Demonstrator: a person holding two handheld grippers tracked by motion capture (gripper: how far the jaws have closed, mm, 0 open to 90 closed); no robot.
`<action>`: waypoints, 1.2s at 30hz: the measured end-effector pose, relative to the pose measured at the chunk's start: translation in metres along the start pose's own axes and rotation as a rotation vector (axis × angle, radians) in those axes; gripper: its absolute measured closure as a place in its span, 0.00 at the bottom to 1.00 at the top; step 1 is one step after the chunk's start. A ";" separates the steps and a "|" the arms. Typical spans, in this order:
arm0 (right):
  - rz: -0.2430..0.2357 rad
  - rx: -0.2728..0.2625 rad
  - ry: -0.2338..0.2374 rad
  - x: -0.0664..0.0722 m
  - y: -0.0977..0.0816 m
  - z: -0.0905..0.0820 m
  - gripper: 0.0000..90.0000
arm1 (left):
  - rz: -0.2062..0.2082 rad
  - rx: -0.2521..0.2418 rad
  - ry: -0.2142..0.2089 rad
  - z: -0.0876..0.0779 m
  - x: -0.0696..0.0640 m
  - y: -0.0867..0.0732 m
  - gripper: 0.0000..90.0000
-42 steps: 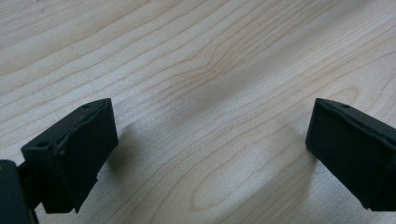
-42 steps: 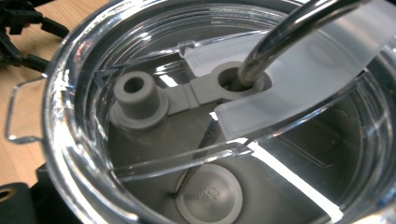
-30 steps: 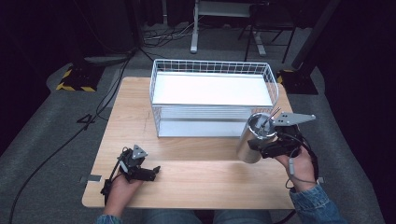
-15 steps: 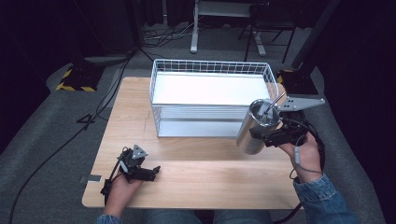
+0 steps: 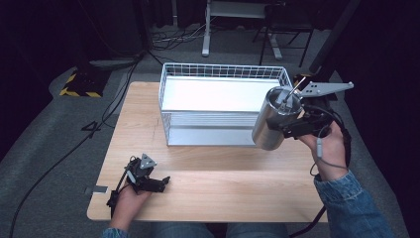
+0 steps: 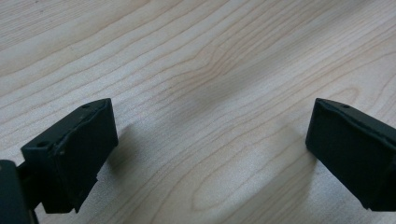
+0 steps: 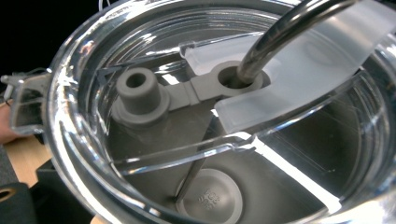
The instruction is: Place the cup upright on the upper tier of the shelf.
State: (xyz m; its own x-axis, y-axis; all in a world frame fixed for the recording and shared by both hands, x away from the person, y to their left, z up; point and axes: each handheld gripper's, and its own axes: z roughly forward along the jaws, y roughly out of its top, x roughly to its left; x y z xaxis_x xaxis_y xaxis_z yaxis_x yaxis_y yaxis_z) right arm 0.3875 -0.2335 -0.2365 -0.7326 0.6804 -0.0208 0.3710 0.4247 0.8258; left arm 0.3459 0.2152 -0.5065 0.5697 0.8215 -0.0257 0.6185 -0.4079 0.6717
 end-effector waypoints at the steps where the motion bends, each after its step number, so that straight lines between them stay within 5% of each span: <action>1: 0.000 0.000 0.000 0.000 0.000 0.000 0.04 | 0.000 0.000 0.000 0.000 0.000 0.000 0.03; 18: 0.008 -0.026 -0.028 -0.013 0.059 0.004 0.04 | 0.001 -0.001 -0.002 0.000 0.000 0.000 0.03; 36: 0.035 -0.008 -0.085 -0.036 0.100 0.045 0.04 | 0.008 -0.002 -0.002 0.000 0.001 0.000 0.03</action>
State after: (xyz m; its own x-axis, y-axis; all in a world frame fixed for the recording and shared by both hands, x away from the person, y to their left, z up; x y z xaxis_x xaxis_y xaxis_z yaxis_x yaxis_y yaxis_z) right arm 0.4772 -0.1887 -0.1786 -0.6680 0.7431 -0.0391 0.3908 0.3951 0.8313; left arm 0.3467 0.2156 -0.5065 0.5752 0.8177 -0.0216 0.6132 -0.4136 0.6730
